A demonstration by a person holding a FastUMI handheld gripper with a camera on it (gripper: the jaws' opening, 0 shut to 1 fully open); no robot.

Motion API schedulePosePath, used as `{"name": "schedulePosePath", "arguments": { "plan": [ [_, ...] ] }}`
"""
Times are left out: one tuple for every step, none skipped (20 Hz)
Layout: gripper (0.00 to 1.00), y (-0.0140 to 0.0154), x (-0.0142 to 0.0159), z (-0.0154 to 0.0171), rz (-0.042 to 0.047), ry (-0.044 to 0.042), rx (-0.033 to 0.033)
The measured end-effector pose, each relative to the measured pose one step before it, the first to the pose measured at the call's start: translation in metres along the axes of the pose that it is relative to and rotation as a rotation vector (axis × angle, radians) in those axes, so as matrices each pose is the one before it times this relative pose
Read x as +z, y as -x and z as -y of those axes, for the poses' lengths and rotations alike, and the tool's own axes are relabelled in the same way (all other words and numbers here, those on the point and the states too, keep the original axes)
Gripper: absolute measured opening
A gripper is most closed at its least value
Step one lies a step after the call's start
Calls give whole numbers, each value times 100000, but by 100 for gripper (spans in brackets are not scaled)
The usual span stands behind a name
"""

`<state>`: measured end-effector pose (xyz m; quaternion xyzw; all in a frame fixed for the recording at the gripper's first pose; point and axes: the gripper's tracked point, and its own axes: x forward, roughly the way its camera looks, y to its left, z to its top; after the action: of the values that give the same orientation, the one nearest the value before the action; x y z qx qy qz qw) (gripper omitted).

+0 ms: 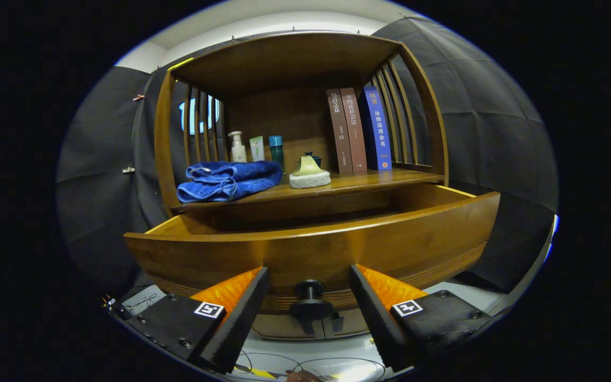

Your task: Pull open the drawer, take out the items inside it, and place them on the countertop above the cabinet.

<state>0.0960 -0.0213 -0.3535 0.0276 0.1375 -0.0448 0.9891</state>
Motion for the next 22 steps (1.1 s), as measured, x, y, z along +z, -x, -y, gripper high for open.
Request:
{"name": "schedulePosePath", "arguments": {
  "plan": [
    [99,-386,-212,-72,9,8,140],
    [99,-669,137,25,-62,134,76],
    [99,-692,169,-66,178,36,113],
    [99,-709,96,-40,4,140,59],
    [99,-695,134,-25,143,145,35],
    [99,-634,126,69,38,124,-89],
    [99,-582,140,-34,236,34,-146],
    [99,-450,75,-25,13,-36,-126],
    [100,-511,158,118,61,-198,-40],
    [99,-524,57,-128,-203,-267,8],
    [99,-561,111,-22,-229,-72,27],
    [99,-486,65,1,-264,23,-17],
    [99,-462,57,-51,-139,-50,-15],
    [99,-442,108,-46,-65,-65,-3],
    [99,-409,43,6,28,37,17],
    [99,-345,84,-27,69,-32,12],
    [99,-348,50,-45,74,-87,18],
    [99,-276,42,21,68,-109,22],
    [99,-283,89,30,-66,-143,-18],
    [99,-182,-15,-67,-115,-99,-85],
    [99,-192,3,-38,348,112,-321],
    [99,41,36,30,326,203,-290]
  ]
}}
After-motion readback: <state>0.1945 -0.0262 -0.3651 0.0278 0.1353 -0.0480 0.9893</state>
